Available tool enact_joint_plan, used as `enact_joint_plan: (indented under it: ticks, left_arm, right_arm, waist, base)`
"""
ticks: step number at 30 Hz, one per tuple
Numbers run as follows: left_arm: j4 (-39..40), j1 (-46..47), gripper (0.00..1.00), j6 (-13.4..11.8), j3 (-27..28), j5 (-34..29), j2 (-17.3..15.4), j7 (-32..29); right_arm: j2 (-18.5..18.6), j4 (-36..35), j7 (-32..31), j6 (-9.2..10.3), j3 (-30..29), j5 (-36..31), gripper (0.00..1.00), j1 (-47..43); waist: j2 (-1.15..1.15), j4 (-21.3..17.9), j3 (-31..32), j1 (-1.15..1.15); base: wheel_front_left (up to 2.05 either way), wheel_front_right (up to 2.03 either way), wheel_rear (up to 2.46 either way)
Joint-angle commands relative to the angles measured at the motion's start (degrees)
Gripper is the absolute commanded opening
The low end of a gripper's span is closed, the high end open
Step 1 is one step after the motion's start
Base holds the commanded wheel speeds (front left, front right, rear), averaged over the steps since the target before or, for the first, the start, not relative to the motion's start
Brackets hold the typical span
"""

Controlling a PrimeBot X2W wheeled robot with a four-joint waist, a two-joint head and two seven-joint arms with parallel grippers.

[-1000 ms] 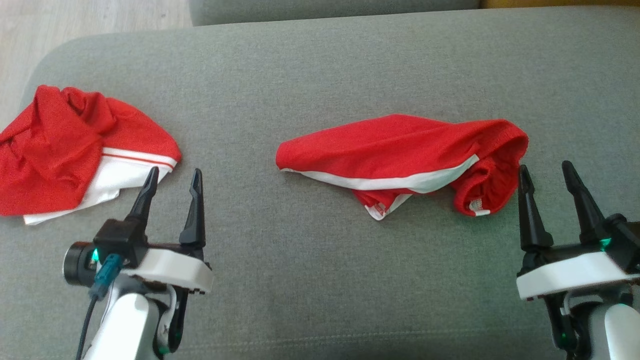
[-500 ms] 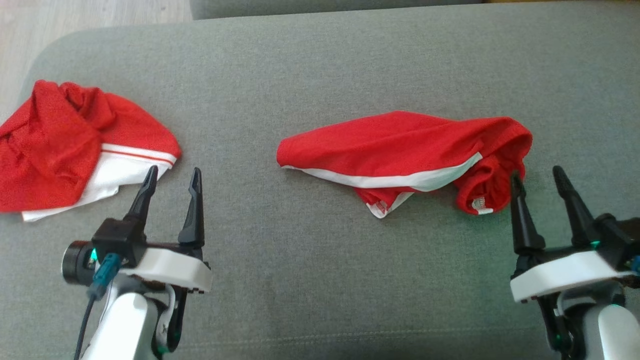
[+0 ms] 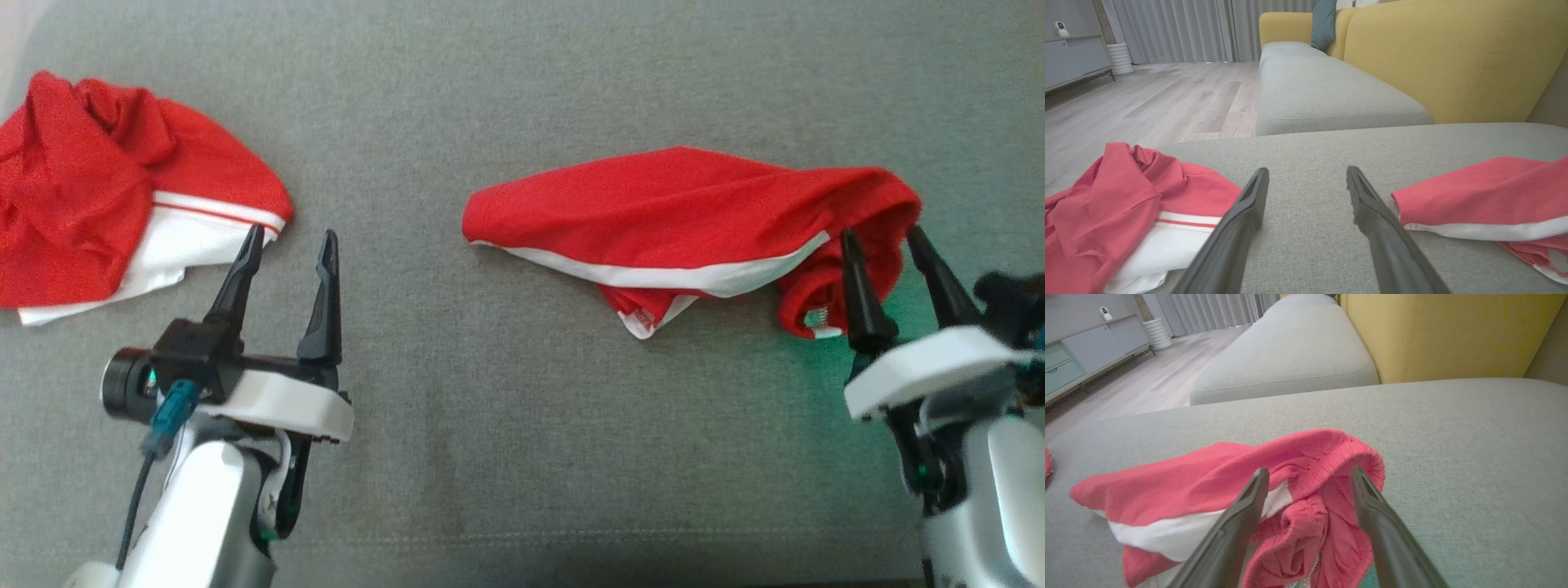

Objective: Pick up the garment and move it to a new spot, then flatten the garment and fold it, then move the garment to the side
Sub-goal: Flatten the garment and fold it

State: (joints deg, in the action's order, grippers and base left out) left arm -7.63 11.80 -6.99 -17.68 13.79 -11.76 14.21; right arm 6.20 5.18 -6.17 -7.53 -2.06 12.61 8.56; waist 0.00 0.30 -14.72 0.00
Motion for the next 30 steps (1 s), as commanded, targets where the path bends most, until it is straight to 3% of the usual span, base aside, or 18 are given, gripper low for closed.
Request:
enact_joint_plan:
  ticks: [1,11,14,21,30]
  left_arm:
    - [1.66,2.65,1.00,0.29,2.04,-0.13,-1.12,0.33]
    - [0.67,4.12,1.00,0.67,1.94,-0.06,-0.72,0.65]
    - [0.51,4.29,1.00,0.71,2.00,-0.13,-0.73,0.69]
    - [0.18,4.27,1.00,0.72,2.02,-0.34,-0.57,0.75]
    - [0.61,3.66,1.00,0.55,2.34,-0.57,-0.36,0.78]
  right_arm:
    - [0.99,-0.50,-0.32,0.04,0.97,0.63,1.00,2.77]
    - [2.41,7.81,-1.71,0.04,1.82,4.54,1.00,9.58]
    - [3.37,8.07,-1.45,0.04,2.88,6.65,0.00,10.52]
    - [6.62,3.45,-2.73,0.04,5.32,9.52,0.00,8.53]
    - [14.41,-9.19,-18.73,0.04,4.55,19.57,0.00,0.61]
  waist:
    - [0.00,0.57,-1.12,0.00]
    - [0.00,1.29,-2.67,0.00]
    - [0.00,1.07,-2.87,0.00]
    - [0.00,0.32,-2.35,0.00]
    - [0.00,-0.99,-1.71,0.00]
  base:
    - [0.00,0.00,0.00]
    - [0.00,0.00,0.00]
    - [0.00,0.00,0.00]
    - [0.00,0.00,0.00]
    - [0.00,0.00,0.00]
